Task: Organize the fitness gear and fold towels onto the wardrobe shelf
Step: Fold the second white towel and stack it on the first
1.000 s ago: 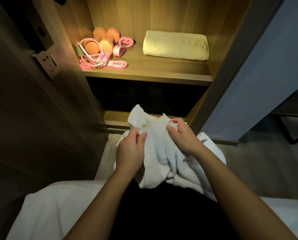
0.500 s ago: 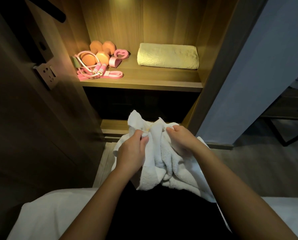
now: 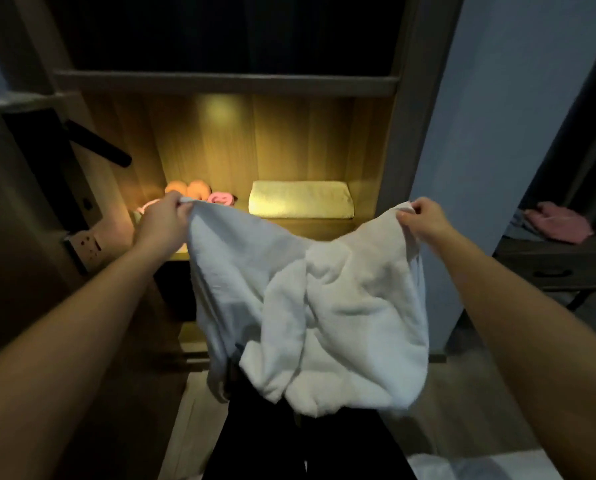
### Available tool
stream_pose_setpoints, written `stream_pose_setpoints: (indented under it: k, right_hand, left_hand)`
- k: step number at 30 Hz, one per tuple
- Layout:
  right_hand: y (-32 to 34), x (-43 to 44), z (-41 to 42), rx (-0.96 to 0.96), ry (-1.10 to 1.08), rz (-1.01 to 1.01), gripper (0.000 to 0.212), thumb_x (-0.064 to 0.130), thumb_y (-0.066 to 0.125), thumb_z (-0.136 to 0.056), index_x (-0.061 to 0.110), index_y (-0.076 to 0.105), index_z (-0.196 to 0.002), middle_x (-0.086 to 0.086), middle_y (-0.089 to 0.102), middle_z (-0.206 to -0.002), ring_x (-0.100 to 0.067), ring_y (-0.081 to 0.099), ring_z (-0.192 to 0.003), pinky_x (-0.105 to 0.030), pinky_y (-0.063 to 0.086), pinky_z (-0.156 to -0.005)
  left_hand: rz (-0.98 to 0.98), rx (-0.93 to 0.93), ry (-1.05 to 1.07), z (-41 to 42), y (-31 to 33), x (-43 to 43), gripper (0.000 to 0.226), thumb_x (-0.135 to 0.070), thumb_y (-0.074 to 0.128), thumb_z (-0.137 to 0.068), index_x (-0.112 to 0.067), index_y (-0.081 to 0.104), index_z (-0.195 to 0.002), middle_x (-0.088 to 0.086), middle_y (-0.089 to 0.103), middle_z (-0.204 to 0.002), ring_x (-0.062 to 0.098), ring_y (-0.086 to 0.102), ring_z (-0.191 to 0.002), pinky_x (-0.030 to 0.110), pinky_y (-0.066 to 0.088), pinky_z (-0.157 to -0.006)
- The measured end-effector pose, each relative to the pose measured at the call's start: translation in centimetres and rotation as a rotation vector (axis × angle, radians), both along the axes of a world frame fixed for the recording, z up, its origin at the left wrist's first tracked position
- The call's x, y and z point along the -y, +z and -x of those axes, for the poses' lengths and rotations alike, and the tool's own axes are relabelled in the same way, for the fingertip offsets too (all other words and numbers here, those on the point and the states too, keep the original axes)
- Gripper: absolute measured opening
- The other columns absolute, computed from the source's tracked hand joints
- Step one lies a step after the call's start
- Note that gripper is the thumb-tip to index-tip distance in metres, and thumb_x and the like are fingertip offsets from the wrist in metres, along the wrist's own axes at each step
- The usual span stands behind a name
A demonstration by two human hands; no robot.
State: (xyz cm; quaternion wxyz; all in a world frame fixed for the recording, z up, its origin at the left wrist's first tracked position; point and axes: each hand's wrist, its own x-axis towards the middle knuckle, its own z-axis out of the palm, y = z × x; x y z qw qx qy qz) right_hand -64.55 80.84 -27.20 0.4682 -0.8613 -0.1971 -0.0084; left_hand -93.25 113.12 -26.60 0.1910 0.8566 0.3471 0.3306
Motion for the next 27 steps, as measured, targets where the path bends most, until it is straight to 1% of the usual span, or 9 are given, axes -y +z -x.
stream_pose_setpoints:
  k: [2, 7, 10, 12, 16, 19, 22, 24, 27]
  right_hand:
    - [2.2, 1.4, -2.1, 0.047, -0.118, -0.044, 0.015, 0.012, 0.061, -0.09, -0.002, 0.06, -0.096, -0.012, 0.052, -0.091, -0.021, 0.049, -0.085, -0.031, 0.038, -0.072]
    - [4.7, 5.2, -5.7, 0.068, -0.279, -0.042, 0.021, 0.01, 0.062, -0.089, 0.005, 0.045, -0.077, -0.013, 0.045, -0.076, -0.025, 0.046, -0.082, -0.036, 0.035, -0.071]
    - [4.3, 6.6, -6.7, 0.065, -0.371, -0.035, 0.021, 0.014, 0.061, -0.091, 0.006, 0.047, -0.076, -0.02, 0.05, -0.086, -0.034, 0.056, -0.091, -0.034, 0.035, -0.073]
    - [4.3, 6.4, -6.8, 0.046, -0.401, -0.031, 0.016, 0.019, 0.061, -0.091, 0.004, 0.055, -0.088, -0.029, 0.057, -0.098, -0.04, 0.058, -0.102, -0.037, 0.04, -0.078]
    - [5.4, 4.7, -6.8, 0.092, -0.436, -0.163, 0.02, 0.024, 0.055, -0.096, 0.005, 0.053, -0.101, -0.026, 0.059, -0.111, -0.035, 0.055, -0.096, -0.035, 0.036, -0.075]
    - [5.6, 4.1, -7.2, 0.039, -0.404, -0.045, 0.032, 0.021, 0.054, -0.096, -0.002, 0.052, -0.118, -0.028, 0.054, -0.125, -0.042, 0.053, -0.112, -0.041, 0.04, -0.088]
    - [6.2, 3.3, -6.8, 0.097, -0.421, -0.148, 0.027, 0.025, 0.051, -0.099, 0.003, 0.051, -0.115, -0.025, 0.057, -0.118, -0.036, 0.054, -0.101, -0.035, 0.035, -0.079]
    - [6.7, 3.2, -6.6, 0.106, -0.454, -0.228, 0.027, 0.027, 0.048, -0.1, 0.006, 0.049, -0.116, -0.023, 0.057, -0.118, -0.036, 0.054, -0.104, -0.035, 0.035, -0.081]
    - [6.3, 3.8, -6.4, 0.089, -0.433, -0.102, 0.029, 0.028, 0.045, -0.102, 0.005, 0.048, -0.118, -0.026, 0.056, -0.12, -0.04, 0.054, -0.108, -0.037, 0.037, -0.082]
  left_hand:
    - [-0.005, -0.033, 0.101, 0.3, 1.6, -2.3, 0.024, -0.029, 0.042, -0.098, -0.012, 0.057, -0.105, 0.023, 0.062, -0.109, 0.041, 0.057, -0.098, 0.042, 0.044, -0.079]
    - [0.079, 0.002, 0.343, 1.1, 4.7, -5.9, 0.031, -0.03, 0.041, -0.101, -0.01, 0.057, -0.118, 0.03, 0.055, -0.121, 0.048, 0.052, -0.111, 0.047, 0.043, -0.091]
    - [0.157, 0.018, 0.42, 2.4, 5.8, -7.6, 0.035, -0.034, 0.039, -0.102, -0.013, 0.056, -0.124, 0.03, 0.052, -0.127, 0.049, 0.05, -0.115, 0.051, 0.043, -0.096]
    - [0.146, 0.032, 0.428, 2.7, 6.3, -7.8, 0.035, -0.034, 0.038, -0.102, -0.011, 0.056, -0.122, 0.029, 0.052, -0.125, 0.049, 0.051, -0.112, 0.052, 0.044, -0.094]
    - [0.051, 0.198, 0.452, 2.3, 6.5, -7.7, 0.032, -0.027, 0.04, -0.102, -0.002, 0.056, -0.116, 0.029, 0.047, -0.121, 0.049, 0.051, -0.107, 0.052, 0.043, -0.09]
    - [0.163, 0.27, 0.481, 2.3, 5.9, -7.5, 0.029, -0.026, 0.04, -0.102, -0.005, 0.056, -0.115, 0.031, 0.054, -0.119, 0.047, 0.053, -0.11, 0.049, 0.044, -0.091]
    - [0.18, 0.412, 0.451, 2.0, 6.7, -7.3, 0.028, -0.027, 0.039, -0.103, -0.006, 0.055, -0.113, 0.028, 0.056, -0.118, 0.045, 0.055, -0.108, 0.047, 0.044, -0.09]
    - [0.221, 0.428, 0.449, 2.1, 7.4, -7.8, 0.03, -0.027, 0.037, -0.103, -0.005, 0.053, -0.116, 0.026, 0.055, -0.122, 0.044, 0.053, -0.111, 0.048, 0.044, -0.093]
    - [0.22, 0.346, 0.453, 2.5, 7.2, -8.3, 0.03, -0.028, 0.037, -0.104, -0.005, 0.052, -0.116, 0.026, 0.054, -0.121, 0.045, 0.052, -0.111, 0.048, 0.044, -0.093]
